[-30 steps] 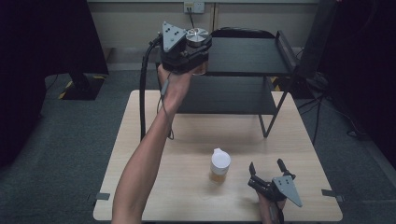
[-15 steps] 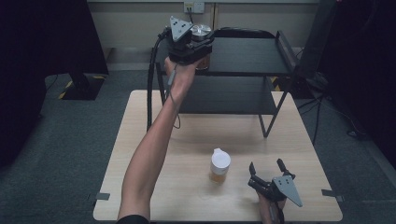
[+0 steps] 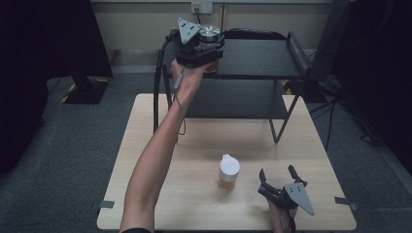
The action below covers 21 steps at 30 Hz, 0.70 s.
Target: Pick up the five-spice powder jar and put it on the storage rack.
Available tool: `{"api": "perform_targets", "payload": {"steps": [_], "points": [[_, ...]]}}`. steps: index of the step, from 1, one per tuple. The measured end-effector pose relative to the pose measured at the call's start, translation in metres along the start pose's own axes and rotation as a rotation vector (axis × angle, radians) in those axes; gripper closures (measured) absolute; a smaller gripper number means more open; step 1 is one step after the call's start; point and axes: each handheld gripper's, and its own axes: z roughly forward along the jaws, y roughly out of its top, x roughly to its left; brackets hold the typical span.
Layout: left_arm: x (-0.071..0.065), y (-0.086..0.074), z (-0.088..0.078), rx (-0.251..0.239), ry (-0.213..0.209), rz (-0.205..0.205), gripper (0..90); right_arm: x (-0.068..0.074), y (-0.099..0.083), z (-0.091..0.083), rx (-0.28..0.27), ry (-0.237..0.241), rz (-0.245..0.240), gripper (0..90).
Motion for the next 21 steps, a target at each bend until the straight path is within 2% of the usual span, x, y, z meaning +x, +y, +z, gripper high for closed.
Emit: {"api": "perform_targets", "payload": {"steps": [2,4,9,15,19,21], "points": [[0.0,-0.002,-0.003,-0.021,0.008,-0.01,8.2,0.0,0.0,0.0,0.0,0.0,0.0,0.0],[0.001,-0.001,-0.006,-0.024,-0.005,-0.023,5.2,0.0,0.0,0.0,0.0,-0.001,0.0,0.0],[-0.003,-0.001,-0.012,-0.026,0.0,0.003,0.3,0.0,0.0,0.0,0.0,-0.001,0.0,0.0],[-0.005,-0.001,-0.025,-0.03,0.005,0.01,0.0,0.0,0.0,0.0,0.0,-0.001,0.0,0.0],[-0.006,-0.004,-0.035,-0.035,0.026,0.036,0.0,0.0,0.0,0.0,0.0,-0.001,-0.001,0.0],[-0.004,-0.007,-0.04,-0.051,0.029,0.018,0.0,0.0,0.0,0.0,-0.001,-0.001,-0.002,0.0]]}}
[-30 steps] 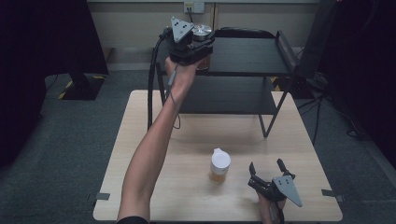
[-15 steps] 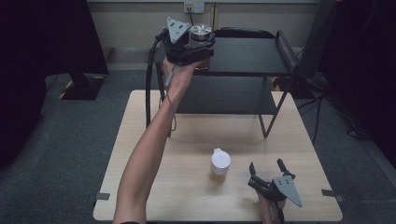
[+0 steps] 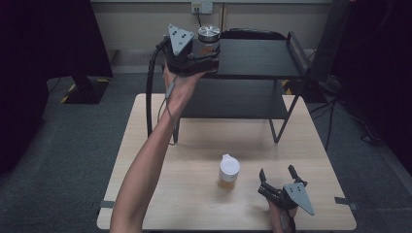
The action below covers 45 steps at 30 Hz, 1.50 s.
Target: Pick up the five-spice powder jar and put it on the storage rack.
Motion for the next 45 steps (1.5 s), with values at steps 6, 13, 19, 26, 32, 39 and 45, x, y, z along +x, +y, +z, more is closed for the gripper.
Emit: {"api": "perform_targets", "payload": {"steps": [6,13,19,26,32,39,45], "points": [[0.004,-0.002,-0.015,0.001,0.006,-0.009,0.0,0.001,0.0,0.0,0.0,-0.003,0.001,0.0],[0.008,-0.018,-0.031,0.008,-0.023,-0.033,0.0,0.001,0.0,0.0,0.001,-0.006,0.001,0.0],[0.01,-0.029,-0.045,0.023,-0.018,-0.047,0.0,0.001,0.0,0.0,0.0,-0.006,0.001,0.0],[0.008,-0.035,-0.063,0.024,-0.014,-0.01,0.0,0.002,0.0,0.0,0.0,-0.009,0.0,0.0],[-0.002,-0.042,-0.084,0.025,0.0,-0.002,0.0,0.002,0.0,0.0,0.0,-0.008,0.0,0.0],[-0.006,-0.067,-0.108,0.019,-0.007,0.013,0.0,0.001,0.0,0.0,0.0,-0.007,0.0,0.0],[-0.011,-0.101,-0.131,0.002,0.019,-0.019,0.0,0.001,0.0,0.0,0.0,-0.007,0.0,0.0]]}}
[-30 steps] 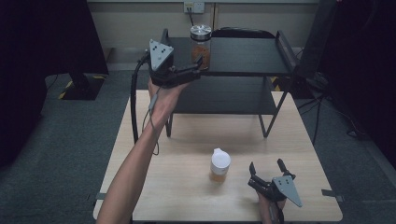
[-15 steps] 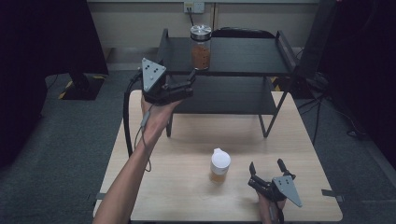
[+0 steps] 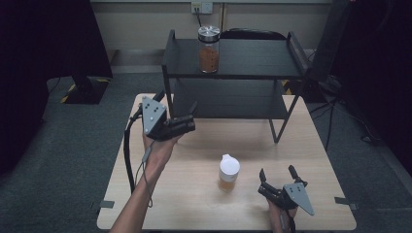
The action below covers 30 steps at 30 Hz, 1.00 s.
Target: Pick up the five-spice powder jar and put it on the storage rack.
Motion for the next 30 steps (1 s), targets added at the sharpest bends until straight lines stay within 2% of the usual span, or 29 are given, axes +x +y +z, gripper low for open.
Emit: {"api": "perform_targets", "payload": {"steps": [4,9,12,14,16,19,21,23,24,26,30], "points": [[-0.005,-0.025,-0.014,-0.001,0.045,-0.008,0.0,0.0,0.0,0.0,0.0,0.0,0.0,0.0],[-0.009,-0.059,-0.027,0.011,0.094,-0.048,0.0,0.0,0.0,0.0,0.0,-0.001,0.0,0.0],[-0.011,-0.072,-0.029,0.064,0.099,-0.044,0.0,0.0,0.0,0.0,0.0,-0.001,0.0,0.0],[-0.017,-0.082,-0.031,0.07,0.121,-0.031,0.0,0.0,0.0,0.0,0.0,-0.002,0.0,0.0],[-0.022,-0.091,-0.034,0.065,0.124,-0.031,0.0,0.0,0.0,0.0,0.0,-0.002,0.0,0.0],[-0.029,-0.105,-0.039,0.081,0.133,-0.002,0.0,0.0,0.0,0.0,0.0,-0.002,0.0,0.0],[-0.03,-0.113,-0.043,0.085,0.136,-0.019,0.0,0.0,0.0,0.0,0.0,-0.001,0.0,0.0],[-0.03,-0.122,-0.05,0.09,0.131,-0.053,0.0,0.0,0.0,0.0,0.0,-0.001,0.0,0.0],[-0.029,-0.125,-0.053,0.104,0.115,-0.055,0.0,0.0,0.0,0.0,0.0,-0.002,0.0,0.0],[-0.035,-0.136,-0.06,0.111,0.124,-0.031,0.0,0.0,0.0,0.0,0.0,-0.002,0.0,0.0],[-0.036,-0.151,-0.07,0.113,0.123,-0.038,0.0,0.0,0.0,0.0,0.0,-0.002,0.0,0.0]]}}
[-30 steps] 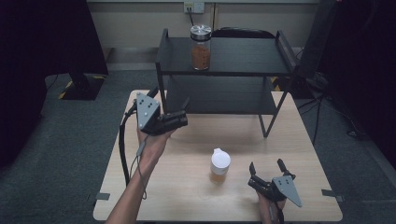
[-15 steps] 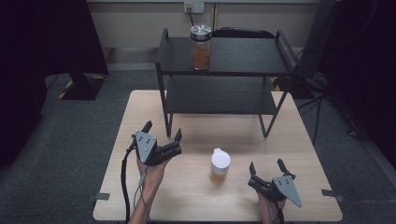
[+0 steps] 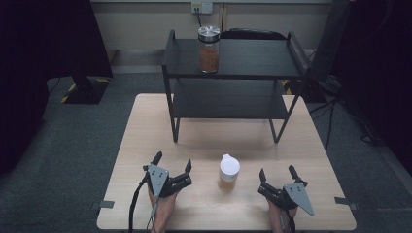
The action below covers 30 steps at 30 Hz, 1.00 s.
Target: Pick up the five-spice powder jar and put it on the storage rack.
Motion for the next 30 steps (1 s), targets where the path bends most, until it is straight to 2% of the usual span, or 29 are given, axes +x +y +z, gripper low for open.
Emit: {"api": "perform_targets", "payload": {"steps": [3,5,6,7,9,13,15,20,26,30], "points": [[0.0,-0.009,-0.007,0.0,0.007,-0.009,0.0,0.0,0.0,0.0,0.0,-0.001,0.0,0.0],[0.003,-0.016,-0.011,0.007,-0.013,-0.061,0.0,0.0,0.0,0.0,0.0,-0.001,0.0,0.0],[0.003,-0.017,-0.013,0.012,-0.014,-0.057,0.0,0.0,0.0,0.0,0.0,-0.001,0.0,0.0],[-0.001,-0.021,-0.015,0.006,0.003,-0.024,0.1,0.0,0.0,0.0,0.0,-0.001,0.0,0.0],[-0.003,-0.024,-0.017,0.002,0.01,-0.005,0.3,0.0,0.0,0.0,0.0,0.001,0.0,0.0],[-0.002,-0.028,-0.017,-0.013,0.014,-0.011,0.0,0.0,0.0,0.0,0.0,-0.001,0.0,0.0],[-0.003,-0.03,-0.017,-0.016,0.019,0.008,0.0,0.0,0.0,0.0,0.0,-0.002,0.0,0.0],[-0.005,-0.038,-0.014,-0.047,0.03,0.022,0.0,0.0,0.0,0.0,0.0,-0.002,0.0,0.0],[-0.002,-0.044,-0.012,-0.061,0.027,0.025,0.0,0.0,0.0,0.0,0.0,-0.002,0.0,0.0],[-0.005,-0.044,-0.012,-0.06,0.046,0.024,0.0,0.0,0.0,0.0,0.0,-0.002,0.0,0.0]]}}
